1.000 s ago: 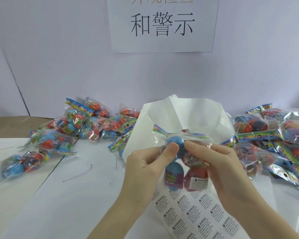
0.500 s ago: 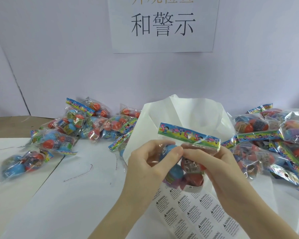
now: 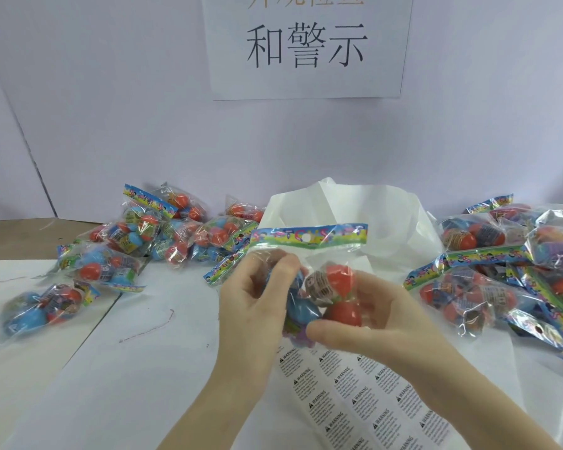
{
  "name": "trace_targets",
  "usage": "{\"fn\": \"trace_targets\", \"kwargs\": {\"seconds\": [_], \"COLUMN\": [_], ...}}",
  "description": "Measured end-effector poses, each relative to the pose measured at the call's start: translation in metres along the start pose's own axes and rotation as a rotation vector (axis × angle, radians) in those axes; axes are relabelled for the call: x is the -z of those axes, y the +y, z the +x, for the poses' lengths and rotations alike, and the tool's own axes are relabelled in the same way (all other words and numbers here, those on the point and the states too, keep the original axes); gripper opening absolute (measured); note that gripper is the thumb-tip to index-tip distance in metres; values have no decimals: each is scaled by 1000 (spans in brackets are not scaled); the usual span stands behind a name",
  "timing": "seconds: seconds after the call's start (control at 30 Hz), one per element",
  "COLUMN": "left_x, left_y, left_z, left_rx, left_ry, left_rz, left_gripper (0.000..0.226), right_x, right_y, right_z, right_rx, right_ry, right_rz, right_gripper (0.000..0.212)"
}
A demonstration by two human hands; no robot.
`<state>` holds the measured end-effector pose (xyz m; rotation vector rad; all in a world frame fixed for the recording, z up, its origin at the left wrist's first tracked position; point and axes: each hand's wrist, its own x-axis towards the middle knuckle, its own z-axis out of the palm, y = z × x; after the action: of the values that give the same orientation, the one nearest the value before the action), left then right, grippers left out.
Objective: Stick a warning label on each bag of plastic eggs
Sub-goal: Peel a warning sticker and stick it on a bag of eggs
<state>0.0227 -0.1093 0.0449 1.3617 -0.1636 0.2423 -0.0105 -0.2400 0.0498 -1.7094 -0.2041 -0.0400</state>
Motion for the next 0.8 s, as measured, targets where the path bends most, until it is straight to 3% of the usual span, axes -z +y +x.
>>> {"fn": "trace_targets", "kwargs": {"seconds": [0.1, 0.17, 0.33, 0.63, 0.8], "left_x": [-2, -3, -2, -6, -5], "left_y": [1, 2, 3, 3, 4], "left_z": [0, 0, -2, -6, -5], "left_rx": [19, 67, 201, 83, 114], "left_ry": [-68, -140, -305, -181, -234], "left_rz": [-12, -28, 26, 1, -63], "left_gripper": [36, 54, 44, 29, 37], "right_x": [2, 4, 1, -2, 2], "right_y": [1, 0, -5, -3, -4], "right_z": [1, 1, 1, 2, 1], "right_rx": [-18, 0, 76, 95, 72], "right_ry": [85, 171, 252, 210, 198], "right_rz": [127, 206, 265, 280, 305], "right_gripper": [45, 57, 67, 76, 79]}}
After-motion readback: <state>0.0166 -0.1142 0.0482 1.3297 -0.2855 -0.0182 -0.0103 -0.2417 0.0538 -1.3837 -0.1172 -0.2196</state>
